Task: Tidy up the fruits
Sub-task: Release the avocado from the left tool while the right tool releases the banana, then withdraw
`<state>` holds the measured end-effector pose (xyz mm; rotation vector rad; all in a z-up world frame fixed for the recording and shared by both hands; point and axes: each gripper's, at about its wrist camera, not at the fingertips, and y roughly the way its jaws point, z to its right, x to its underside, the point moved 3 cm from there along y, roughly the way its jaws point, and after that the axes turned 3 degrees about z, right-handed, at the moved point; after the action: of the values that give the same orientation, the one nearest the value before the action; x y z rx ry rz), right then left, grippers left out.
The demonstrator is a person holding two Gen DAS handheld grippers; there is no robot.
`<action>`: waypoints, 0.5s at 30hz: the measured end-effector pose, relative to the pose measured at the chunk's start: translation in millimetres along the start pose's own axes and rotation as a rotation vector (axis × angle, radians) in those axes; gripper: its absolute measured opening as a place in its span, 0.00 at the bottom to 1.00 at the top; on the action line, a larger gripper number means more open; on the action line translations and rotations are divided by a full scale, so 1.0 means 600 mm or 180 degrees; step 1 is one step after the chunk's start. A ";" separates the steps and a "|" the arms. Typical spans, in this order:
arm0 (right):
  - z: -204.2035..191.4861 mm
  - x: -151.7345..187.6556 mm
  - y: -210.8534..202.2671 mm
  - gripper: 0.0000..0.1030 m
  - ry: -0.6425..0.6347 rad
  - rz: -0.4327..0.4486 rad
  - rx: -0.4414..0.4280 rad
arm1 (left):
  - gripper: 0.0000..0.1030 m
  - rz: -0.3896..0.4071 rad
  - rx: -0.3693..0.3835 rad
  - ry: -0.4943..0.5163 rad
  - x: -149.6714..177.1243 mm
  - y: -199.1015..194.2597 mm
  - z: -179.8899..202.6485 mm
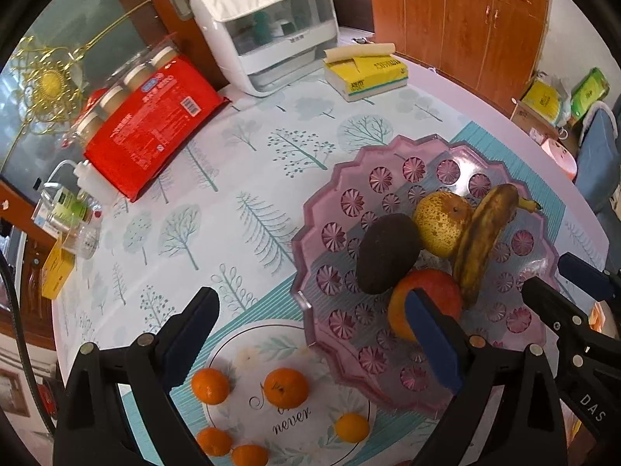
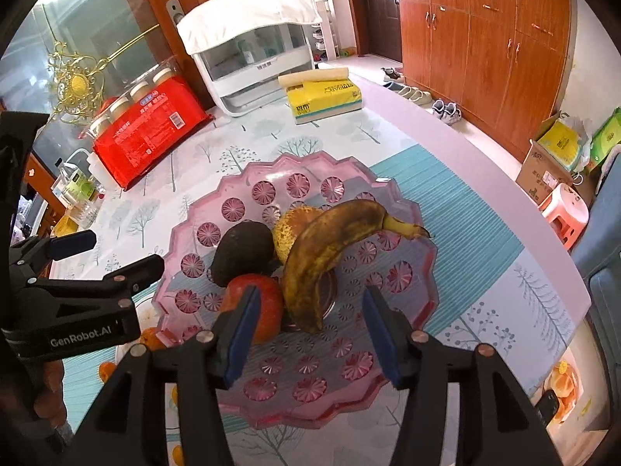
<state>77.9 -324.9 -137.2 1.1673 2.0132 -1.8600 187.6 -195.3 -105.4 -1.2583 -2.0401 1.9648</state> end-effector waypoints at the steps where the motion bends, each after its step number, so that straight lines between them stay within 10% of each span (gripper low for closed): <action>1: -0.001 0.001 -0.004 0.53 -0.0008 0.0011 -0.0006 | 0.93 0.0009 -0.0011 -0.0011 0.002 -0.004 -0.001; 15: -0.024 0.012 -0.046 0.53 -0.0096 0.0123 -0.0099 | 0.93 0.0146 -0.0155 -0.0187 0.039 -0.073 -0.032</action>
<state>61.4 -306.8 -117.0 1.1548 1.9823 -1.8106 160.3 -160.6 -75.6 -1.2828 -2.1173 2.0068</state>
